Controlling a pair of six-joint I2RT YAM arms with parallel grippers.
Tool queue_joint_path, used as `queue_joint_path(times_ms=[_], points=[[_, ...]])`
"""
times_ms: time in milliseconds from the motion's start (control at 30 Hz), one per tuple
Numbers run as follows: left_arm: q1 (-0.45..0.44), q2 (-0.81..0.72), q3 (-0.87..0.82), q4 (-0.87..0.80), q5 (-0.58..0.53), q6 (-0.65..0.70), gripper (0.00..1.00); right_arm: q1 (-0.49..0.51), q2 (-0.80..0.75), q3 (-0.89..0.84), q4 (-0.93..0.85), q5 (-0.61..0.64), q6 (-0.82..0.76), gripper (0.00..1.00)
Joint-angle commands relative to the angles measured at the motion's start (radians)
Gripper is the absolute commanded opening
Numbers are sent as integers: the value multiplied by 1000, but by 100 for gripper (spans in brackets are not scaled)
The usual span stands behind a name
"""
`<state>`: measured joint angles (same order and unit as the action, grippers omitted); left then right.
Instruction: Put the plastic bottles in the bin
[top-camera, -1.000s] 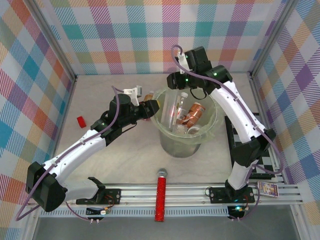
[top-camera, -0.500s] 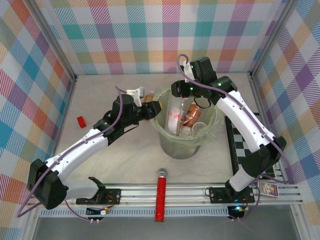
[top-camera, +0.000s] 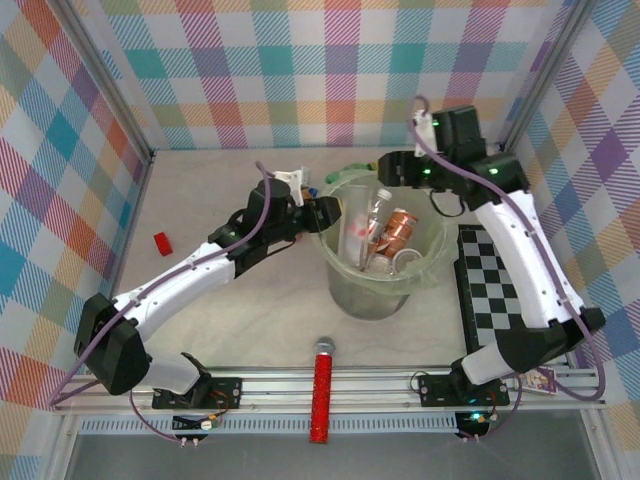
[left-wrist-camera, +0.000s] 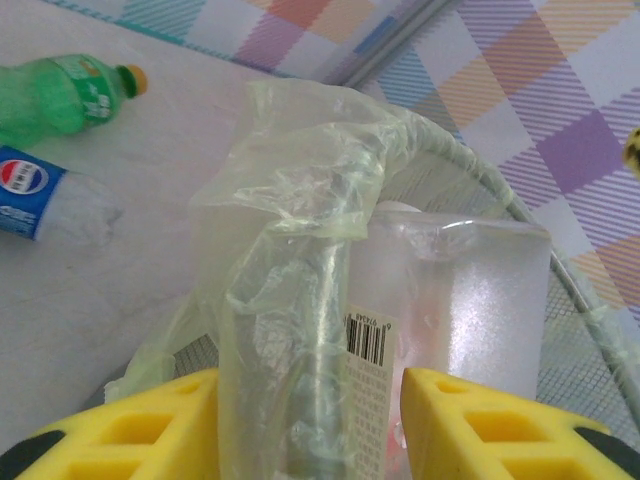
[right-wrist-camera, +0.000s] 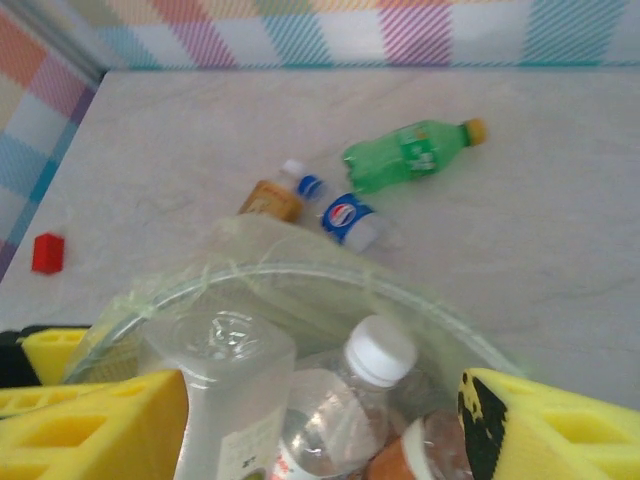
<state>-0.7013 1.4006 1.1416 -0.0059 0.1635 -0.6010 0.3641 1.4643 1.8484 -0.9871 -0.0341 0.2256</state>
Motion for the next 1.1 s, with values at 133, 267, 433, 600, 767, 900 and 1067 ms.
queue_joint_path(times_ms=[133,267,433,600,767,900,1067], points=[[-75,108,79,19,27,29,47,-202,-105,-97,-127,-67,13,75],[-109,191,141,59,35,24,47,-328,-197,-182,-106,-169,28,75],[-116,248,208,62,60,38,57,-348,-207,-193,-127,-229,16,75],[-111,185,245,-71,-32,177,85,-347,-217,-193,-108,-239,18,75],[-83,63,254,-197,-152,299,100,-348,-215,-193,-84,-257,27,75],[-1,-16,219,-246,-205,326,100,-347,-215,-196,-82,-256,26,75],[181,43,154,-296,-226,316,100,-345,-245,-194,-82,-344,76,75]])
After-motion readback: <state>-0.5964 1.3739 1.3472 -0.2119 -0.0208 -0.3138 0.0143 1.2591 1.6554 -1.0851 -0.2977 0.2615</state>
